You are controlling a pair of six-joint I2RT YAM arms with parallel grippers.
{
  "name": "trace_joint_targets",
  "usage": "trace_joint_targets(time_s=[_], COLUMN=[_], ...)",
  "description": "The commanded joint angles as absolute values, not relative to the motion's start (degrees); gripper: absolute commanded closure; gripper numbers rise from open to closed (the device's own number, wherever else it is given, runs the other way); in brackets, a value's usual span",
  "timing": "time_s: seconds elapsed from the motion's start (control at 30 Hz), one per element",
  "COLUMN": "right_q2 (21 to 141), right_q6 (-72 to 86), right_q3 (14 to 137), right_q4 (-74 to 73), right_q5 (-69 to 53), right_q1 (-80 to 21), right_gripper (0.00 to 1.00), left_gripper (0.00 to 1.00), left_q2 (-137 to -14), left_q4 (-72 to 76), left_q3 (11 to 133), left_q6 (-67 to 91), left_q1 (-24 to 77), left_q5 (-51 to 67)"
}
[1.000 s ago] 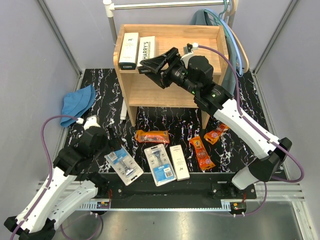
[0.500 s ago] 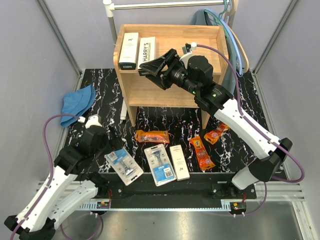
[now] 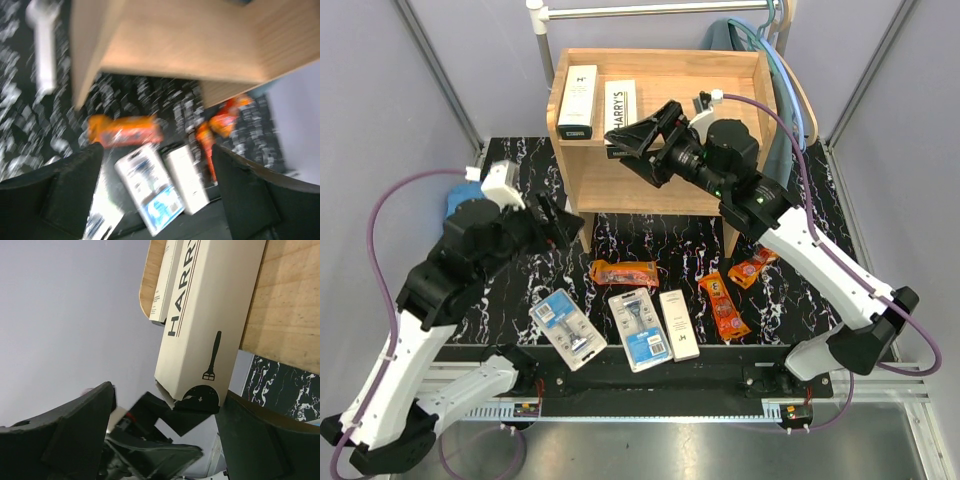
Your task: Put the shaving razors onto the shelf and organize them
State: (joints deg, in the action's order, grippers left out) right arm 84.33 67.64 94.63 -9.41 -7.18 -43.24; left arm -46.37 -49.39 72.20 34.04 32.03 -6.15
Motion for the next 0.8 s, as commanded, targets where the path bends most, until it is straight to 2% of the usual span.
trace_joint_targets(time_s=[0.0,0.03,0.1,0.13,0.5,0.77], right_q2=[84.81,84.9,85.6,85.95,91.23,91.5], right_q6=[68.47,68.47,68.29,68.29,68.29,68.03], right_q3=[91.93,92.11,92.63,92.81,98.17,100.46], right_q4=[-15.91,-15.91,-15.91,-15.73,-14.24,-14.24], right_q5=[-6.33,-6.59,-7.12,-7.64,-10.9,-12.57], right_q1=[-42.54,-42.37,-42.28,-42.1,-41.75,-41.22], right_gripper=[0.1,0.1,0.1,0.1,0.1,0.1], left_gripper=[0.16,0.25,0.34,0.44,0.78,0.78], left_q2=[-52.64,-53.6,-55.89,-56.59,-55.63,-54.14], left_q4=[-39.48,-38.77,-37.1,-36.83,-31.21,-29.63], left_q3=[81.37,82.69,85.95,86.65,84.64,81.65], left_q6=[30.24,30.15,30.06,30.15,31.55,31.81], left_q1=[32.26,32.26,32.26,32.26,32.26,32.26], left_q5=[5.43,6.93,10.19,11.07,16.08,16.17])
